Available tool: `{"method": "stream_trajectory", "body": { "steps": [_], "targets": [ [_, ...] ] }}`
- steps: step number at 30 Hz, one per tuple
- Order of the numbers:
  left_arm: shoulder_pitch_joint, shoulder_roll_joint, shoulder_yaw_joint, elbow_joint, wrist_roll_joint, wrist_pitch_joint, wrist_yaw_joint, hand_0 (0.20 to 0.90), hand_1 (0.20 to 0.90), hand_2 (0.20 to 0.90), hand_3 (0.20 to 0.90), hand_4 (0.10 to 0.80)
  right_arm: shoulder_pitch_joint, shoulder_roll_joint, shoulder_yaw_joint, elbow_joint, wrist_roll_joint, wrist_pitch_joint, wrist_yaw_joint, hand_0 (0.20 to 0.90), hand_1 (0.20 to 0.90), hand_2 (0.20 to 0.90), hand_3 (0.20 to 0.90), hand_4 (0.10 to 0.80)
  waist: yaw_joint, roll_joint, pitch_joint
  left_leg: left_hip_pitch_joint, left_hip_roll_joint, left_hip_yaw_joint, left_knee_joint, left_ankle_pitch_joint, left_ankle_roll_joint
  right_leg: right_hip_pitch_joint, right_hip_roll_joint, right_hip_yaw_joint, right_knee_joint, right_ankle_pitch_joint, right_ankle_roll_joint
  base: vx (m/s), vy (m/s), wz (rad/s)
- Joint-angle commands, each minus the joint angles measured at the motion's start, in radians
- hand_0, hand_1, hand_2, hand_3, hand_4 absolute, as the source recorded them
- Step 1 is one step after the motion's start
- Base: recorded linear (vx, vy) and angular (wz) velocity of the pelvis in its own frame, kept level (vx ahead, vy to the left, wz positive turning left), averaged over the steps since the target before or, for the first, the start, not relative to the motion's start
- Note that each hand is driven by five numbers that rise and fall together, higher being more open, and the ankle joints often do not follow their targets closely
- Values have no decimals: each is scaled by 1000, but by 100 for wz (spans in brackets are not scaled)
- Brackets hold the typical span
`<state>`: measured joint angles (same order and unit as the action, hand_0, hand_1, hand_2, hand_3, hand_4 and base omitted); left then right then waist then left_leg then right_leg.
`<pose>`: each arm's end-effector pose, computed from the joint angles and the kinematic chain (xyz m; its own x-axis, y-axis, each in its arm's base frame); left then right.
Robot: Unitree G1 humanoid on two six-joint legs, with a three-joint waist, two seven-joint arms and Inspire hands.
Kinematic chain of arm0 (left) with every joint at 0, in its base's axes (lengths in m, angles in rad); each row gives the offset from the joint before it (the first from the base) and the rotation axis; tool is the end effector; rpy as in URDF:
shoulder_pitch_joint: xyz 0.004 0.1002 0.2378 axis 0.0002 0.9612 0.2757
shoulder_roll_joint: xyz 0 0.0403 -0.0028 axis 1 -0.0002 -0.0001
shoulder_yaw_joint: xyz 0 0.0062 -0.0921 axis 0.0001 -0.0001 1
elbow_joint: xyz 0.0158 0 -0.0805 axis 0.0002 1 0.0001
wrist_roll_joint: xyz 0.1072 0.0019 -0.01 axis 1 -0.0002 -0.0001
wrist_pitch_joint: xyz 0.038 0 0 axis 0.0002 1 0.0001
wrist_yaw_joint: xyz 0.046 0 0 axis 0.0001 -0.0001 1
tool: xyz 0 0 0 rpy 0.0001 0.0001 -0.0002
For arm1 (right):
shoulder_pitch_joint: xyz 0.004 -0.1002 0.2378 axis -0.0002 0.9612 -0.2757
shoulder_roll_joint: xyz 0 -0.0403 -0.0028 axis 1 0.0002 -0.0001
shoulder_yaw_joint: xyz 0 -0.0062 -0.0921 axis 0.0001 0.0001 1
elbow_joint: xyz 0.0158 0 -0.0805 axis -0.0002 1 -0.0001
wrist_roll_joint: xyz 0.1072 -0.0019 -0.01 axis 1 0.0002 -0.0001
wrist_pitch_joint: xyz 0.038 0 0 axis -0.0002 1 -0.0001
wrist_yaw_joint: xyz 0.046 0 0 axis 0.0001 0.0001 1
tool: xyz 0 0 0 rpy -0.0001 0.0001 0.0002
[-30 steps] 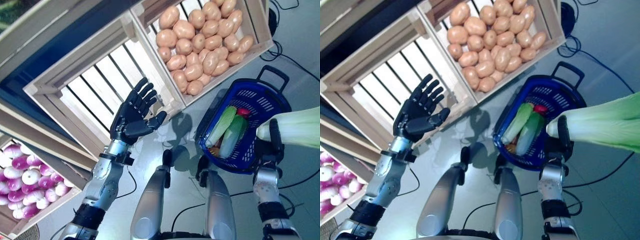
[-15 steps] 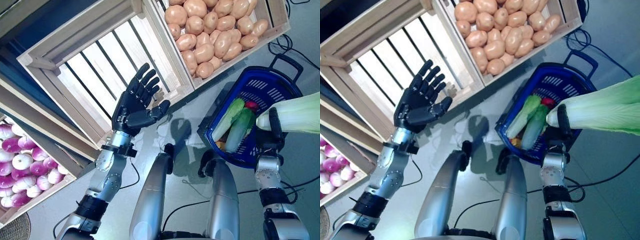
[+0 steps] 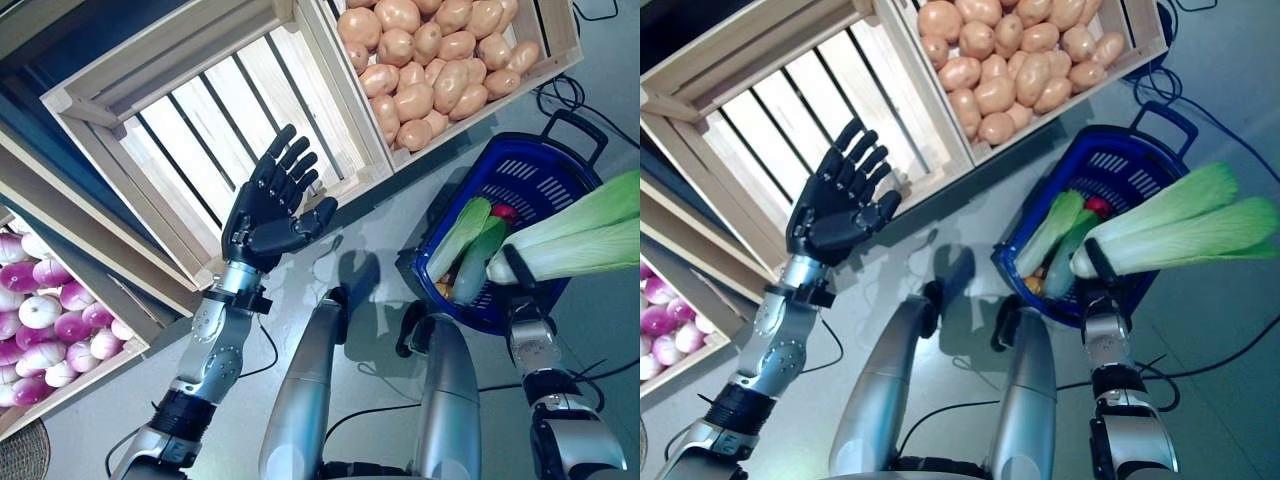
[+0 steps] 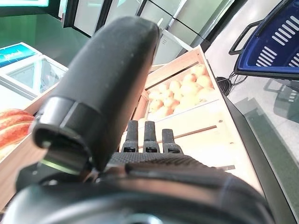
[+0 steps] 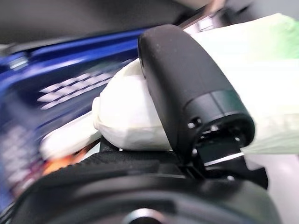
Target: Put vegetables into the basket
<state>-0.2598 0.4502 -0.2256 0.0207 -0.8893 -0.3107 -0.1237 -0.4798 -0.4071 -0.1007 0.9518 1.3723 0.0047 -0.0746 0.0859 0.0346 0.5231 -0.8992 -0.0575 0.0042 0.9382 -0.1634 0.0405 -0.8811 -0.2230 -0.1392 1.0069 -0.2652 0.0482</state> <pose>0.2493 0.1773 0.1195 0.8644 -0.2352 0.4444 0.4005 0.8565 -0.3257 0.2667 -0.2653 0.0255 0.8444 -0.3039 -0.4411 0.5331 0.3968 0.7472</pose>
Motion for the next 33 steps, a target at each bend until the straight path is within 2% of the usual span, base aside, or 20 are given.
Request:
{"method": "stream_trajectory", "body": {
  "steps": [1, 3, 9, 12, 13, 14, 15, 16, 17, 20, 21, 22, 25, 28, 30, 31, 32, 33],
  "targets": [
    [-31, 3, 53, -115, -7, -60, -14, 900, 900, 900, 900, 800, -7, -97, -17, 6, -8, 13, -16, 300, 300, 300, 300, 400, 18, 29, -11, 57, -23, 31, 21, -90, 0, 35, 39, -20, 5, 70, -3, 46, -51, -1],
    [-22, 8, 48, -122, 5, -65, -11, 900, 900, 900, 900, 800, -6, -99, -10, 32, -30, 87, -53, 300, 300, 300, 300, 400, 20, 27, -4, 57, -22, 28, 21, -86, -2, 41, 48, -21, 0, 73, -6, 56, -61, -2],
    [-10, 23, 48, -153, 14, -47, -6, 900, 900, 900, 900, 800, -15, -101, 18, 80, -136, 131, -72, 300, 300, 300, 300, 400, 36, 18, -3, 63, -22, 18, 5, -80, -4, 57, 59, -38, -24, 81, -8, 58, -70, 1],
    [-12, 23, 45, -161, 11, -43, 5, 900, 900, 900, 900, 800, -24, -104, 28, 100, -117, 145, -77, 300, 300, 300, 300, 400, 42, 13, -3, 67, -23, 12, -15, -74, -5, 65, 66, -43, -41, 83, -10, 32, -62, 4],
    [-14, 23, 45, -160, 18, -45, 6, 900, 900, 900, 900, 800, -32, -104, 22, 109, -60, 128, -76, 300, 300, 300, 300, 400, 45, 12, -3, 71, -25, 9, -26, -72, -4, 68, 70, -45, -47, 81, -10, -67, -60, 4],
    [-16, 24, 45, -162, 17, -46, 7, 900, 900, 900, 900, 800, -34, -100, 19, 106, -32, 115, -88, 418, 418, 418, 418, 478, 46, 11, -3, 61, -24, 12, -44, -41, -1, 60, 70, -53, -64, 106, -19, 17, -66, 6],
    [-14, 26, 46, -158, 16, -50, 1, 900, 900, 900, 900, 800, -36, -99, 14, 105, -31, 104, -86, 589, 589, 589, 589, 593, 47, 11, -3, 79, -28, 6, -43, -70, -5, 77, 73, -49, -61, 81, -10, -78, -36, 4],
    [-13, 26, 45, -159, 18, -52, 0, 900, 900, 900, 900, 800, -36, -97, 13, 104, -33, 97, -84, 589, 589, 589, 589, 593, 48, 11, -3, 66, -26, 10, -53, -41, -1, 67, 70, -58, -72, 106, -21, 92, -25, 7],
    [-12, 25, 43, -159, 23, -54, 2, 900, 900, 900, 900, 800, -38, -93, 14, 103, -40, 82, -84, 900, 900, 900, 900, 800, 49, 12, -3, 80, -30, 5, -46, -69, -5, 79, 73, -51, -63, 80, -12, 9, -12, 9],
    [-7, 23, 44, -159, 17, -56, -2, 900, 900, 900, 900, 800, -47, -91, 13, 85, -62, 61, -107, 900, 900, 900, 900, 800, 49, 15, -3, 86, -31, 6, -54, -68, -5, 83, 72, -55, -66, 77, -15, 11, -4, 7],
    [-6, 21, 45, -160, 12, -54, -3, 900, 900, 900, 900, 800, -50, -91, 11, 78, -60, 48, -113, 900, 900, 900, 900, 800, 49, 16, -3, 75, -27, 12, -62, -40, -3, 73, 67, -65, -75, 101, -26, 0, 0, 0],
    [-6, 21, 46, -159, 11, -53, -6, 900, 900, 900, 900, 800, -52, -91, 10, 75, -63, 43, -116, 900, 900, 900, 900, 800, 49, 16, -3, 86, -30, 8, -54, -65, -6, 82, 69, -58, -65, 79, -16, 31, 7, 0],
    [-3, 18, 46, -159, 14, -46, -18, 900, 900, 900, 900, 800, -52, -92, 10, 65, -79, 30, -135, 900, 900, 900, 900, 800, 47, 17, -3, 81, -29, 11, -39, -72, -4, 77, 67, -57, -52, 74, -18, 37, 3, 0],
    [0, 19, 47, -162, -4, -41, -21, 900, 900, 900, 900, 800, -51, -110, 11, 73, -222, 18, -223, 900, 900, 900, 900, 800, 45, 19, -3, 76, -26, 14, -30, -74, -3, 68, 65, -55, -42, 73, -19, 11, 31, -1],
    [2, 19, 46, -164, -13, -41, -20, 900, 900, 900, 900, 800, -52, -122, 30, 75, -379, 24, -264, 900, 900, 900, 900, 800, 45, 19, -3, 78, -25, 16, -31, -75, -3, 70, 64, -56, -45, 75, -17, -37, 29, -3],
    [1, 18, 46, -172, -28, -37, -22, 900, 900, 900, 900, 800, -63, -137, 46, 73, -399, 31, -303, 900, 900, 900, 900, 800, 45, 16, -3, 72, -21, 21, -50, -43, 1, 65, 64, -63, -66, 103, -28, 0, 0, 0],
    [1, 17, 46, -174, -31, -35, -20, 900, 900, 900, 900, 800, -64, -138, 49, 73, -405, 31, -309, 900, 900, 900, 900, 800, 46, 16, -3, 88, -24, 16, -47, -69, -3, 78, 68, -55, -59, 81, -17, -86, 10, -2],
    [3, 17, 46, -180, -33, -38, -21, 900, 900, 900, 900, 800, -64, -139, 51, 71, -416, 31, -318, 900, 900, 900, 900, 800, 46, 15, -3, 80, -20, 22, -58, -43, 2, 72, 66, -64, -71, 103, -27, 70, 2, -3]
  ]
}}
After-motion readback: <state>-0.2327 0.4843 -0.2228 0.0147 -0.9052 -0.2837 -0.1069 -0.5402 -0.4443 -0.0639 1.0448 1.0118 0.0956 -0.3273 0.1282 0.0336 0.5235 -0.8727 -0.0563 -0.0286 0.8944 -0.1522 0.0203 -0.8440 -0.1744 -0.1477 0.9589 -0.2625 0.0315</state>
